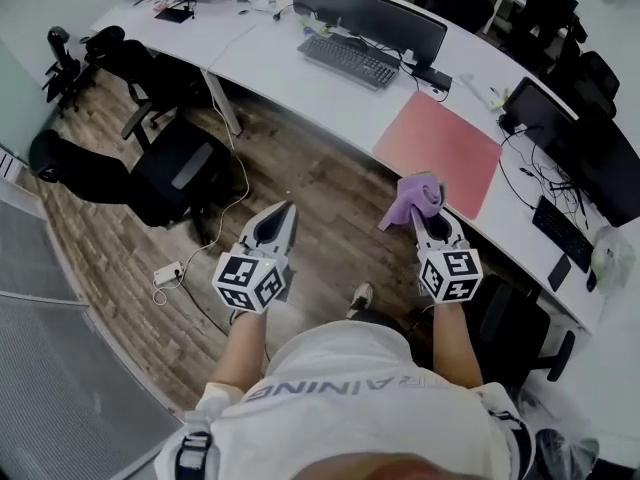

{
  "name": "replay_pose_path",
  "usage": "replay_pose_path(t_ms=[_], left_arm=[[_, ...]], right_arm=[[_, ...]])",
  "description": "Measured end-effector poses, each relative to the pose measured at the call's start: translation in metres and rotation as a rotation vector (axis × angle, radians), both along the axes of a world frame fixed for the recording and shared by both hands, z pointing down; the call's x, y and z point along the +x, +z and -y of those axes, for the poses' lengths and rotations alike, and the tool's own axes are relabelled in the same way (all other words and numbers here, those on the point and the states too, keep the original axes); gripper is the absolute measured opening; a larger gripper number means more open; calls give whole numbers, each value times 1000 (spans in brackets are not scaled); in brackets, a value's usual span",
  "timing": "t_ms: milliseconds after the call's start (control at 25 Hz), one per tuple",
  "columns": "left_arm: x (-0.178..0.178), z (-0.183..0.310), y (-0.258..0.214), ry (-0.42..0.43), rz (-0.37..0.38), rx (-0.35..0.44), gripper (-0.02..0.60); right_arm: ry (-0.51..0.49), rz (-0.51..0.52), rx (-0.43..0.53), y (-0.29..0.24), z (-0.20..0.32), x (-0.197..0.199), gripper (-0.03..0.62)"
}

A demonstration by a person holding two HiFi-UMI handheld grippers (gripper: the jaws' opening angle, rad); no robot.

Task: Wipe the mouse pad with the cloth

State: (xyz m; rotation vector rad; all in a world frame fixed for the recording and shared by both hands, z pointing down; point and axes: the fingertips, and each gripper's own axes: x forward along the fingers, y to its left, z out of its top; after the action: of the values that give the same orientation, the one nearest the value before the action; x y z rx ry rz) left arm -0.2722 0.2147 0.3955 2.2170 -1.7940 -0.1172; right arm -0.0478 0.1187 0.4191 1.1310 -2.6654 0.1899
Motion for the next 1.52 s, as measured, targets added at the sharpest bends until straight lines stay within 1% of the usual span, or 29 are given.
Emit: replay_pose_path(t_ms=[240,560,760,1000,1160,1280,1520], left_arm=[[42,83,-6,49,0,9,38],[106,176,1,119,5,4,38],[136,217,9,169,14,-22,38],[171,266,7,255,27,-20,38],[184,301,14,313,29,-32,38],[187,334,16,350,32,-21,38],[170,405,27,397,11,-45,38]], right_arm=[[49,-34,16,-6,72,50,89],[116,-19,7,3,152,119,89],[163,-11,-26,15,180,153,89],[250,-3,-52,24,207,193,89],[308,-6,-66,30,227,208,89],[345,-5,-79,36,249,211,89],[386,-34,-125,48,305,192,89]])
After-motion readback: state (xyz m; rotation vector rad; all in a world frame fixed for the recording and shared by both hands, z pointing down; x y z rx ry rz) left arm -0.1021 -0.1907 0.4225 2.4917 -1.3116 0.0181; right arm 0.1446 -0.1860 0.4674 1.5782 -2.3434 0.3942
